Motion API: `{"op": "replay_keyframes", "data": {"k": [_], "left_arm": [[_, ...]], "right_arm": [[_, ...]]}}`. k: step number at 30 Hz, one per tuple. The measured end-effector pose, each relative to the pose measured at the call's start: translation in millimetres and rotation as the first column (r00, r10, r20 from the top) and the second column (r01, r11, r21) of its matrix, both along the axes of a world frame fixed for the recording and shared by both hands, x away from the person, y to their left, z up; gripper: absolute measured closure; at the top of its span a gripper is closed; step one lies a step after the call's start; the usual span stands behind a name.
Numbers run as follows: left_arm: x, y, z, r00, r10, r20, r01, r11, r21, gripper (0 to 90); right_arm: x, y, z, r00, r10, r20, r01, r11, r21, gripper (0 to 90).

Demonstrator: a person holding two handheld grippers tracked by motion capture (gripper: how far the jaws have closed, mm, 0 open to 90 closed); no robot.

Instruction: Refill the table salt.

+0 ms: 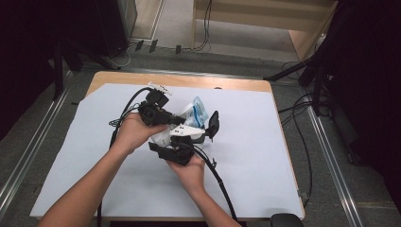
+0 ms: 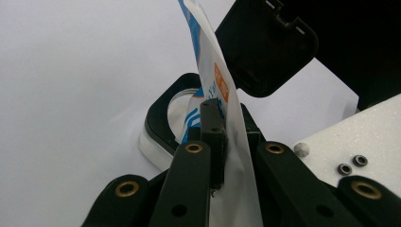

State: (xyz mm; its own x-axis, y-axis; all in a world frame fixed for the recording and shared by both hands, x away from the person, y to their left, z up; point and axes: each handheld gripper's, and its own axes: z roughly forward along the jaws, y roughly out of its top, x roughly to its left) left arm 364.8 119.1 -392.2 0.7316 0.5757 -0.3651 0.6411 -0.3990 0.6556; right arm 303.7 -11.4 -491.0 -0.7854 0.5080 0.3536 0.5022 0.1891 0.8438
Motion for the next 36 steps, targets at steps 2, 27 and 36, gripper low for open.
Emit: {"op": "replay_keyframes", "data": {"k": [2,27,36], "left_arm": [[0.9,-1.4,-0.9,1.0000,0.003,-0.002,-0.003,1.0000,0.004,88.0],[-2.0,-6.8,-0.8,0.9996,-0.027,0.005,0.027,0.9996,0.006,86.3],[-1.8,-7.3,-1.2,0.9998,-0.021,0.003,0.020,0.9994,0.028,88.0]], "right_arm": [[0.7,-0.9,-0.5,1.0000,-0.003,-0.005,0.003,1.000,-0.001,62.5],[0.9,-8.1,-2.1,0.9996,-0.024,-0.017,0.025,0.999,0.045,64.1],[0.5,-6.2,-2.5,0.9999,-0.012,-0.011,0.012,1.000,0.026,63.2]]}}
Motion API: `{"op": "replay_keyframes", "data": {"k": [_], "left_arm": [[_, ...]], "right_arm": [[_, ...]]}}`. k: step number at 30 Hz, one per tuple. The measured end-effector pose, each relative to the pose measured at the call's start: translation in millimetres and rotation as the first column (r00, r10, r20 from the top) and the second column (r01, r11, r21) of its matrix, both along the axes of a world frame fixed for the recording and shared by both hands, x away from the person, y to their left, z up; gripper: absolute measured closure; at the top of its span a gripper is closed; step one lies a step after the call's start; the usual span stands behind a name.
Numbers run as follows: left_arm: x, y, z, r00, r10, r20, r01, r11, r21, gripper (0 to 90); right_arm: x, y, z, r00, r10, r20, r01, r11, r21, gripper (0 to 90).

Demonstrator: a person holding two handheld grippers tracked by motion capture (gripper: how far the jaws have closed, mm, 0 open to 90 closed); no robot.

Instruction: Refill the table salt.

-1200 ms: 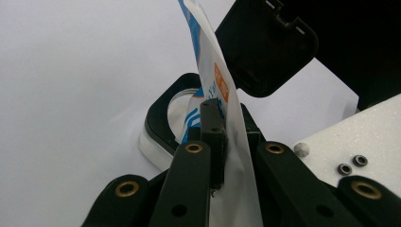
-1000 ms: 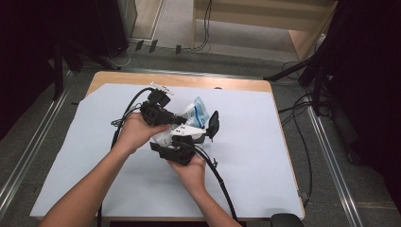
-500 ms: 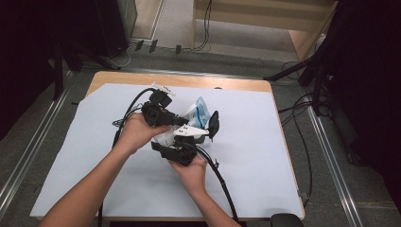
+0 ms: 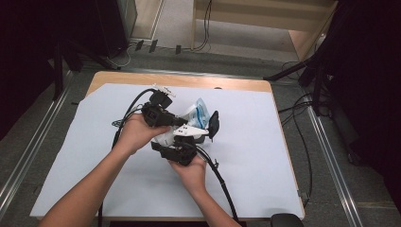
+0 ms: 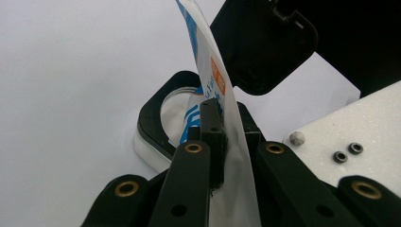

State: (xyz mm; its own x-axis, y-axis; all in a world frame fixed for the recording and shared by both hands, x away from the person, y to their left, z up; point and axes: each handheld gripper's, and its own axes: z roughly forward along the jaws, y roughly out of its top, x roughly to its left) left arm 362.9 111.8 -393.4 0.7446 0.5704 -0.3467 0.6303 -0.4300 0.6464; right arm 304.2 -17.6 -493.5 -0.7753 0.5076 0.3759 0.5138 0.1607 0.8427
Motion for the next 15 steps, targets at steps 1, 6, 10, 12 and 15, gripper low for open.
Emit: {"op": "replay_keyframes", "data": {"k": [1,6,10,12,15], "left_arm": [[-0.2,-0.3,-0.1,1.0000,0.003,-0.001,-0.003,1.0000,-0.001,88.1],[0.0,-0.9,-0.6,1.0000,0.000,-0.005,0.000,1.0000,0.003,88.2],[0.4,-1.4,-0.7,1.0000,-0.002,-0.009,0.002,1.0000,0.002,88.4],[-0.1,-1.8,-0.4,1.0000,0.001,-0.009,-0.001,1.0000,0.007,88.4],[-0.5,-2.1,0.1,1.0000,0.006,-0.006,-0.006,1.0000,0.001,88.3]], "right_arm": [[-0.1,0.3,-0.1,1.0000,0.000,0.005,0.000,1.000,-0.004,62.8],[-1.3,2.1,-0.4,0.9997,0.011,0.023,-0.010,0.999,-0.032,60.9],[-2.4,3.2,-0.6,0.9993,0.008,0.036,-0.006,0.998,-0.055,60.7],[-2.3,3.4,-0.5,0.9994,0.010,0.034,-0.008,0.998,-0.057,62.3],[-1.5,2.7,-0.1,0.9998,0.009,0.020,-0.008,0.999,-0.044,63.8]]}}
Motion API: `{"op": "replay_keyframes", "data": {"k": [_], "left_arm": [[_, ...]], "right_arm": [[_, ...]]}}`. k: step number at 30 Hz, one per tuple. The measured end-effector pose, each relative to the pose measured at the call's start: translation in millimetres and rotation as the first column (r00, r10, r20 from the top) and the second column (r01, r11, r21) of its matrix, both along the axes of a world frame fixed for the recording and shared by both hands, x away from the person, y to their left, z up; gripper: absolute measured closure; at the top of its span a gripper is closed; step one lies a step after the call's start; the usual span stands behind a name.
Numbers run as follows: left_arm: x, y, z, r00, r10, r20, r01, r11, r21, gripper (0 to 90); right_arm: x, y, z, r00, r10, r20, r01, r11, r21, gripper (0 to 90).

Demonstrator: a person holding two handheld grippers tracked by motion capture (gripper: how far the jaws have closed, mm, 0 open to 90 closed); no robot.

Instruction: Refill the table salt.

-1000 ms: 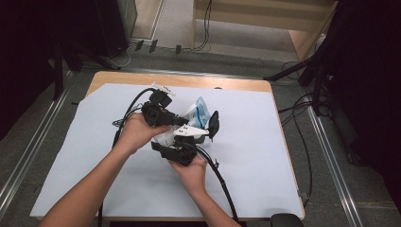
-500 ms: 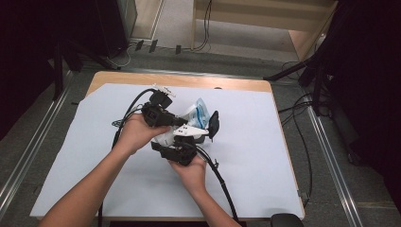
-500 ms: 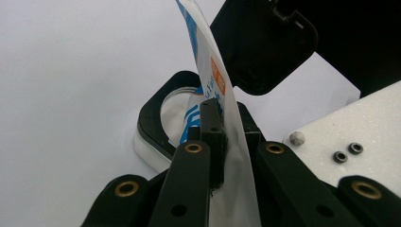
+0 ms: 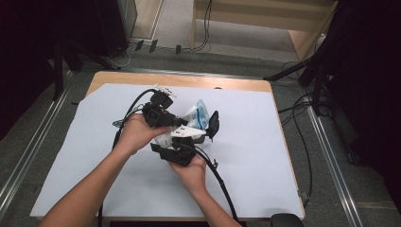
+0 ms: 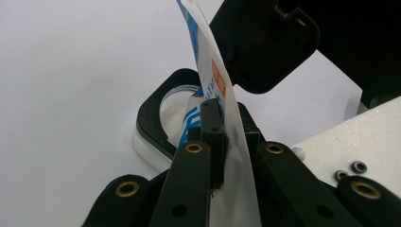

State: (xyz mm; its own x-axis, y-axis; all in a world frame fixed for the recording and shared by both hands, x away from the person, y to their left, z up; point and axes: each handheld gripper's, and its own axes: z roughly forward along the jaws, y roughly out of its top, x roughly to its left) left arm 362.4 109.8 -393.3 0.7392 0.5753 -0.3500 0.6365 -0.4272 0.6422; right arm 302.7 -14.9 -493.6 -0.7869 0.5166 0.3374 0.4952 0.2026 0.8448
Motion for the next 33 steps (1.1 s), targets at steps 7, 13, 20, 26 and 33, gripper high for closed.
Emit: {"op": "replay_keyframes", "data": {"k": [7,13,20,26,33], "left_arm": [[0.8,0.5,0.4,1.0000,-0.004,-0.001,0.004,1.0000,-0.009,87.9],[0.7,0.3,0.8,1.0000,-0.005,0.004,0.005,0.9998,-0.017,87.0],[0.7,0.2,0.9,0.9999,-0.005,0.010,0.005,0.9999,-0.016,87.1],[0.2,0.5,0.7,0.9999,-0.006,0.013,0.006,0.9998,-0.018,87.7],[-0.3,0.0,0.9,0.9999,-0.003,0.013,0.003,0.9999,-0.014,87.9]], "right_arm": [[0.8,-0.5,0.3,0.9998,-0.012,-0.016,0.012,1.000,0.023,64.5],[1.3,-1.3,0.9,0.9996,-0.015,-0.022,0.016,0.999,0.035,64.6],[2.1,-1.9,1.1,0.9994,-0.016,-0.031,0.018,0.999,0.048,64.7],[1.4,-0.9,1.2,0.9996,-0.010,-0.028,0.012,0.999,0.048,63.7],[-0.3,0.7,2.0,1.0000,-0.006,-0.004,0.006,1.000,0.025,60.6]]}}
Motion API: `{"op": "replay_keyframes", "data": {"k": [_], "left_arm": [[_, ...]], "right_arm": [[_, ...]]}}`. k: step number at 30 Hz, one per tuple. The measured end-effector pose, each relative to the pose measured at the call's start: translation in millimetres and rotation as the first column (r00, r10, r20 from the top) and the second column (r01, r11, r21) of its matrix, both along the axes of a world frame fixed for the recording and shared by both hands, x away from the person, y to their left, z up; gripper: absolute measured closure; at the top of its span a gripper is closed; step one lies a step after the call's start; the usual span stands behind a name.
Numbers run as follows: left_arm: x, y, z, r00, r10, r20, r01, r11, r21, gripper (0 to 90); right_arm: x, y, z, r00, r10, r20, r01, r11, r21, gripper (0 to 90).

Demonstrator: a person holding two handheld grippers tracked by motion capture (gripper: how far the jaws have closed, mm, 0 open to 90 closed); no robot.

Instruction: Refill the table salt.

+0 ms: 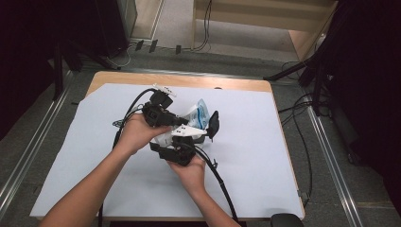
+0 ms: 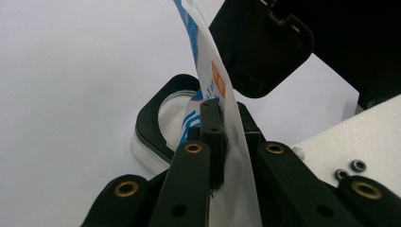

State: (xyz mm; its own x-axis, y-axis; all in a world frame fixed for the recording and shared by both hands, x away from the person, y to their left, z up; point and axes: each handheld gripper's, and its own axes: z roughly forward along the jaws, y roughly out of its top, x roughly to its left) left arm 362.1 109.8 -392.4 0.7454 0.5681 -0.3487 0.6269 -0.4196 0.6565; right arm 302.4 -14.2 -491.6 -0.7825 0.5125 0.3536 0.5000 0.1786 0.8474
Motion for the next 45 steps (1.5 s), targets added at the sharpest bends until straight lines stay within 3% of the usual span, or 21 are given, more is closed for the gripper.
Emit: {"op": "replay_keyframes", "data": {"k": [9,14,24,33,45], "left_arm": [[-0.3,-0.3,0.3,1.0000,-0.005,0.002,0.005,1.0000,0.000,87.9],[-0.1,0.4,0.4,1.0000,-0.002,-0.002,0.002,1.0000,-0.002,87.2],[0.1,0.1,0.4,1.0000,-0.003,-0.002,0.003,1.0000,-0.003,87.1],[1.3,0.3,0.6,0.9999,-0.003,-0.014,0.003,1.0000,0.002,88.6],[2.3,-4.8,4.7,0.9999,0.004,-0.009,-0.004,1.0000,0.007,88.6]], "right_arm": [[0.6,-0.4,-0.5,1.0000,-0.003,-0.003,0.003,1.000,-0.002,63.6],[2.5,-0.8,-1.6,0.9993,0.005,-0.037,-0.003,0.999,0.038,64.3],[2.5,-0.6,-1.3,0.9995,0.001,-0.032,0.000,0.999,0.037,64.5],[-2.0,3.6,1.0,0.9993,0.009,0.036,-0.007,0.999,-0.037,61.1],[0.6,1.0,2.1,0.9994,-0.010,0.034,0.011,1.000,-0.018,63.9]]}}
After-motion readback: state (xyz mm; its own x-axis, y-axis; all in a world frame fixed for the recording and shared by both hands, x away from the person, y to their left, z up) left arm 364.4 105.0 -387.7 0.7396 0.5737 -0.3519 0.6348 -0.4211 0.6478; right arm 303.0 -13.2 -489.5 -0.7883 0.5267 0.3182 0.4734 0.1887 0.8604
